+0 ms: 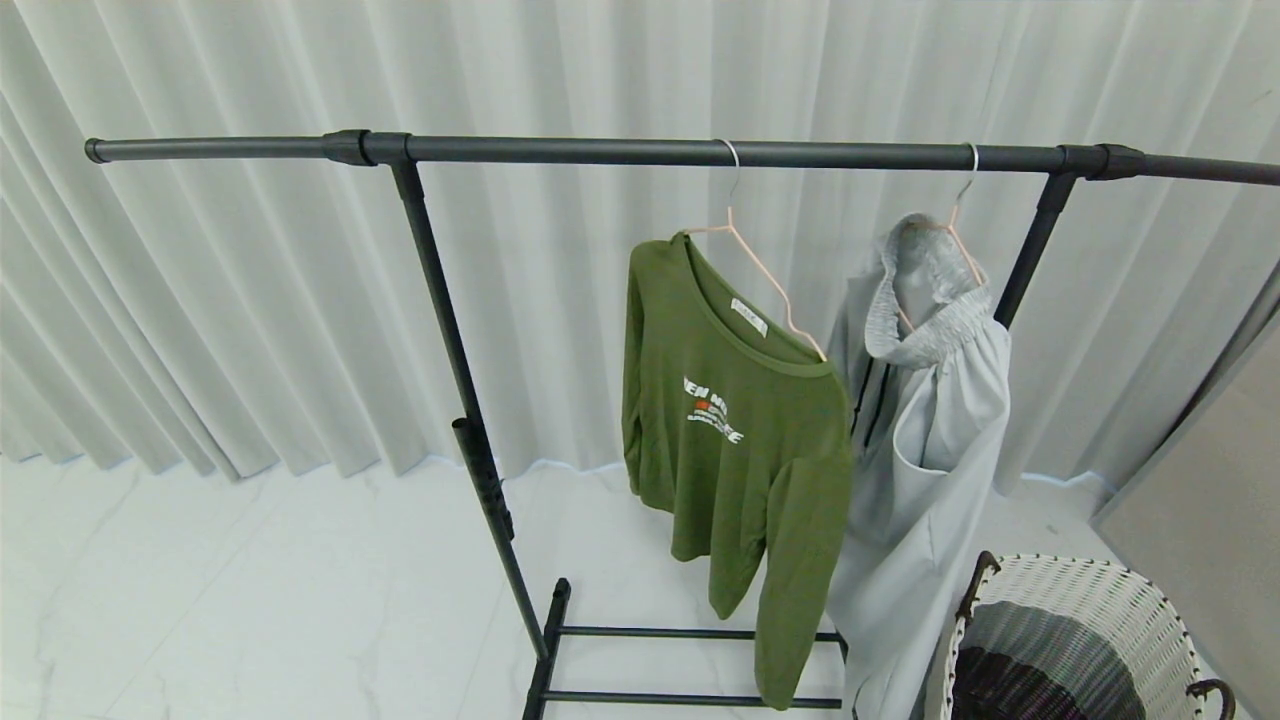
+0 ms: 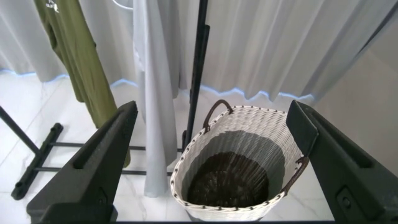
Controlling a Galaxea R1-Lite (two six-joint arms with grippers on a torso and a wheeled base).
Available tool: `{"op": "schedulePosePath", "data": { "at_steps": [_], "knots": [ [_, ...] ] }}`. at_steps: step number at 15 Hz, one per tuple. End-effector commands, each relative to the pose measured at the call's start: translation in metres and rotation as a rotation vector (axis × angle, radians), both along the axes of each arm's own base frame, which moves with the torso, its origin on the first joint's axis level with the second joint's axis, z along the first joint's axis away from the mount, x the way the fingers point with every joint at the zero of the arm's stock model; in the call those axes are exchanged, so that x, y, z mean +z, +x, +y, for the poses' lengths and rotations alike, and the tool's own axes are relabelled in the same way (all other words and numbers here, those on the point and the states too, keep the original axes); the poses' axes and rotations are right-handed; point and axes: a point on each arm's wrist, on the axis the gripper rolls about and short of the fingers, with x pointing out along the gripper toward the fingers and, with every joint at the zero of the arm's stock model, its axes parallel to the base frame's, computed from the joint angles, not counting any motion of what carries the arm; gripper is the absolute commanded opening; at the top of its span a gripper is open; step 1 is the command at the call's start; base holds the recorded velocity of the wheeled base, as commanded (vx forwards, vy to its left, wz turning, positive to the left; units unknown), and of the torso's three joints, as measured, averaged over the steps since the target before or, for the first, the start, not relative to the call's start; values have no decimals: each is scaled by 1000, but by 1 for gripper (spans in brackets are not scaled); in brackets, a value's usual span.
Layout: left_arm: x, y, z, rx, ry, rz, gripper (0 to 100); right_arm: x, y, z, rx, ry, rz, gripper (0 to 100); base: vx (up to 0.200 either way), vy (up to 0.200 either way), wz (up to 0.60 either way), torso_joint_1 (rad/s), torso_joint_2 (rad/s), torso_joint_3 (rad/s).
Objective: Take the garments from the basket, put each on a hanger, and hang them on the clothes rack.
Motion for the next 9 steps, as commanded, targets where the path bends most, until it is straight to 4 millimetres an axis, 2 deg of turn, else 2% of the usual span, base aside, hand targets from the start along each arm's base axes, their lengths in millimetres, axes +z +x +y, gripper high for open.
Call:
{"op": "schedulePosePath", "data": {
  "at_steps": [1,9],
  "knots": [
    [0,0,0,0,-1,-2,100,0,0,0,0,0,-2,100,0,0,0,0,0,0],
    [0,0,0,0,0,-2,100,0,0,0,0,0,-2,100,0,0,0,0,0,0]
  ]
}}
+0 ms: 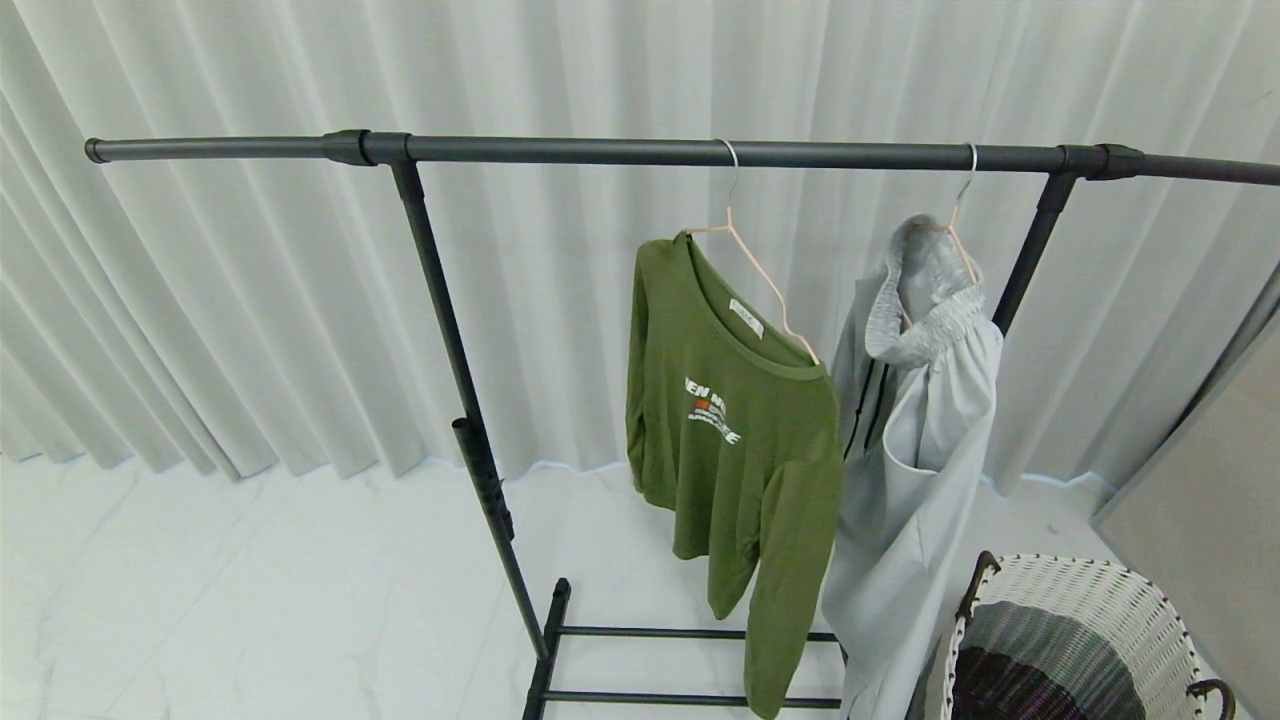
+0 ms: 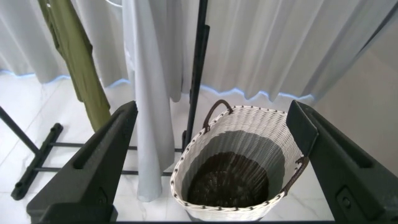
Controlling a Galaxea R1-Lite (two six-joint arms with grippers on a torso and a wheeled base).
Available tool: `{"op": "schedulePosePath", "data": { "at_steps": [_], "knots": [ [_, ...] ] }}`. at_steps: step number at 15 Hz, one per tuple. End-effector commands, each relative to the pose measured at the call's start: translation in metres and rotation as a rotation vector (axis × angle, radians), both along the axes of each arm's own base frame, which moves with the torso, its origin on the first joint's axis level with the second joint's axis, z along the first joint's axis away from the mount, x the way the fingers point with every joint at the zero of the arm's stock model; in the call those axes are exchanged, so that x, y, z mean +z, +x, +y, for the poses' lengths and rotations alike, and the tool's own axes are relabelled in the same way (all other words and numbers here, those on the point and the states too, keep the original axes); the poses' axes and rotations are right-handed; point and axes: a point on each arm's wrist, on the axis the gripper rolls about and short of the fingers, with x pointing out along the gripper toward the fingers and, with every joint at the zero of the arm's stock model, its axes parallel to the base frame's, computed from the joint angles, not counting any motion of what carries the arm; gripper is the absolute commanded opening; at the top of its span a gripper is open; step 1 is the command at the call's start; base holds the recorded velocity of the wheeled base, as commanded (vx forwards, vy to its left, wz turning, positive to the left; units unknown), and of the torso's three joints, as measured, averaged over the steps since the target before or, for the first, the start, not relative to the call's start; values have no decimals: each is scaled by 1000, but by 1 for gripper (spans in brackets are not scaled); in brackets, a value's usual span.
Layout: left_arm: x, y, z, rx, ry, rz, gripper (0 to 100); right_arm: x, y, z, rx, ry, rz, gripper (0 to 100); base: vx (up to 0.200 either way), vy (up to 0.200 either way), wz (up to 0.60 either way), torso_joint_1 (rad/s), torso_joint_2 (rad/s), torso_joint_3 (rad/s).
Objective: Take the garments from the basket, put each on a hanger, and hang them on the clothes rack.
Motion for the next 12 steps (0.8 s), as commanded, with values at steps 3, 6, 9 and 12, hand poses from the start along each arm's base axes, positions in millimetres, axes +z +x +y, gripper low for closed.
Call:
{"op": "schedulePosePath", "data": {
  "at_steps": [3,6,9,12],
  "knots": [
    [0,0,0,1,1,-1,100,0,0,0,0,0,-1,100,0,0,0,0,0,0],
    [0,0,0,1,1,-1,100,0,0,0,0,0,-1,100,0,0,0,0,0,0],
    [0,0,0,1,1,-1,100,0,0,0,0,0,-1,100,0,0,0,0,0,0],
    [0,0,0,1,-1,-1,100,0,0,0,0,-2,0,100,0,0,0,0,0,0]
  ]
}}
